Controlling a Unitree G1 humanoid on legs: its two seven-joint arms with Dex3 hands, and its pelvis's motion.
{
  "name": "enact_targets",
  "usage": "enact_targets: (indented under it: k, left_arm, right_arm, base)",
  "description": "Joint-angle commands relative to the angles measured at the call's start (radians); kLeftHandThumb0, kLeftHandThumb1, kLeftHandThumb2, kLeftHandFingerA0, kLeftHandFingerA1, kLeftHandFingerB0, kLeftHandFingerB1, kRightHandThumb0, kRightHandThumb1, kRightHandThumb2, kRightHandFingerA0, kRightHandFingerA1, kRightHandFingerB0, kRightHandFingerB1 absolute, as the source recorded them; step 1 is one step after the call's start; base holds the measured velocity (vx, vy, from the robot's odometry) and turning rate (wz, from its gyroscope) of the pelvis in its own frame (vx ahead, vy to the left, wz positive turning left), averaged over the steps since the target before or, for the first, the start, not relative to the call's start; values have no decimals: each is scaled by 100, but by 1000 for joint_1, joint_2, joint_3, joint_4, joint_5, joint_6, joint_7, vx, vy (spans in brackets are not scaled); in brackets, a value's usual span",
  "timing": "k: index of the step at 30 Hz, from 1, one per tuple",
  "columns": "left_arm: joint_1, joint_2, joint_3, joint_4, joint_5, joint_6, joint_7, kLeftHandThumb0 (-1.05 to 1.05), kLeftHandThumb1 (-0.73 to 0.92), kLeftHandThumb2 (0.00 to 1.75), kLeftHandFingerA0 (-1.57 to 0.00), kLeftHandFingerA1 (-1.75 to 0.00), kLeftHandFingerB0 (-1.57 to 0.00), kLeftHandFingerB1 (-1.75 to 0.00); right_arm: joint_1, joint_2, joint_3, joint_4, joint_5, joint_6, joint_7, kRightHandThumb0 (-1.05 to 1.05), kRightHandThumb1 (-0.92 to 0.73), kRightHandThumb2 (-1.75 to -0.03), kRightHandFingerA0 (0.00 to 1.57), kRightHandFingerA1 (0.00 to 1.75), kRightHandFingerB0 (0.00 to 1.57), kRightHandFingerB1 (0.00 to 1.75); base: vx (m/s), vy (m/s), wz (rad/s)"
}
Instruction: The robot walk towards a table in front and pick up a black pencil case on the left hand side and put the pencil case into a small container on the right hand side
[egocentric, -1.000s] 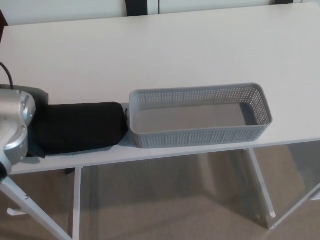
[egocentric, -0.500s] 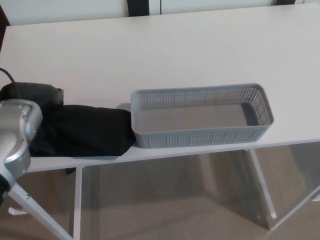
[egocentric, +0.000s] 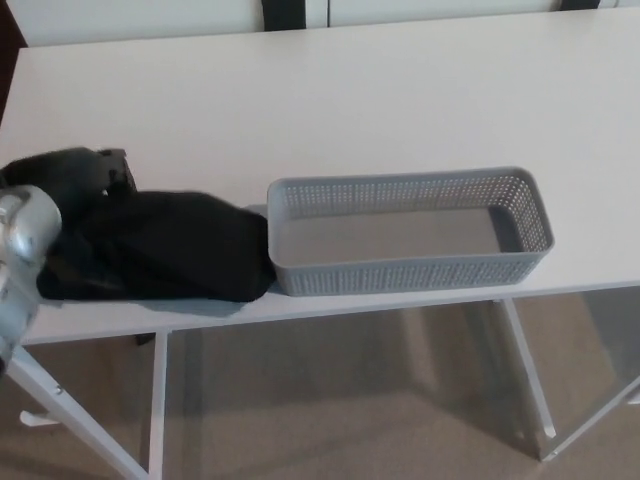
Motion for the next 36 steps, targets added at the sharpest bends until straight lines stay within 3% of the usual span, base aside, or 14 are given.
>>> enact_targets:
  k: [1,3,6,11,17,22,27,29,33,34,35,36]
  left_arm:
    - [-164,77,129,65,-173,-37,-112,-18,64,53,-68,-175,-51,-175]
    - [-170,82,132,76,-170,-43,-115,-18,64,53,-68,-175,-51,-175]
    - [-211,163,134,156,-160,-94,-127,-13,63,54,-65,-175,-45,-175]
    - [-282,271,100,321,-140,-213,-113,-11,61,51,-66,-175,-52,-174]
    - [-322,293,76,339,-149,-229,-119,-15,61,51,-68,-175,-52,-175]
    - [-310,228,61,143,-178,-149,-176,-15,63,52,-70,-175,-51,-175]
    - [-297,92,15,-178,-215,-19,-292,-22,63,54,-68,-175,-48,-175]
    - [-302,15,-19,-296,-218,92,-334,-20,64,52,-66,-175,-48,-174]
    - [-322,-75,-59,-384,-202,188,-352,-11,62,56,-62,-175,-42,-172]
    - [-325,-90,-63,-387,-204,197,-352,-16,67,45,-54,-175,-41,-161]
    - [-332,-127,-79,-376,-195,206,-339,-14,63,55,-64,-175,-43,-175]
    - [-337,-148,-93,-361,-181,204,-324,-14,63,55,-64,-175,-43,-175]
  right_arm:
    - [-9,-11,-3,-9,4,24,-6,-34,-51,-55,45,41,29,34]
    - [-10,-12,-3,-10,4,26,-6,-34,-51,-55,45,41,29,34]
    - [-11,-15,2,-16,-1,28,-7,-33,-52,-55,45,42,29,34]
    - [-12,-20,5,-23,-5,30,-7,-34,-51,-55,47,43,29,34]
    - [-24,-17,7,-19,-4,45,-4,-32,-52,-55,47,43,28,34]
    - [-22,-19,12,-23,-8,47,-5,-33,-52,-55,46,43,29,34]
    - [-43,-16,2,-12,9,56,8,-31,-53,-56,44,42,27,33]
    - [-40,-18,8,-12,0,54,-1,-32,-52,-55,47,42,28,34]
    - [-38,-15,10,-16,-2,50,1,-33,-53,-55,47,43,28,34]
    - [-36,-14,13,-18,-5,48,-2,-34,-53,-56,46,43,28,34]
    - [-31,-12,14,-20,-7,47,-6,-33,-53,-55,46,43,28,34]
    - [-31,-11,12,-22,-4,48,-5,-33,-53,-55,46,43,28,34]
  base:
    - [0,0,0]
    - [0,0,0]
    - [0,0,0]
    - [0,0,0]
    - [0,0,1]
    - [0,0,1]
    - [0,0,0]
    - [0,0,0]
    - [0,0,0]
    - [0,0,0]
    - [0,0,0]
    - [0,0,0]
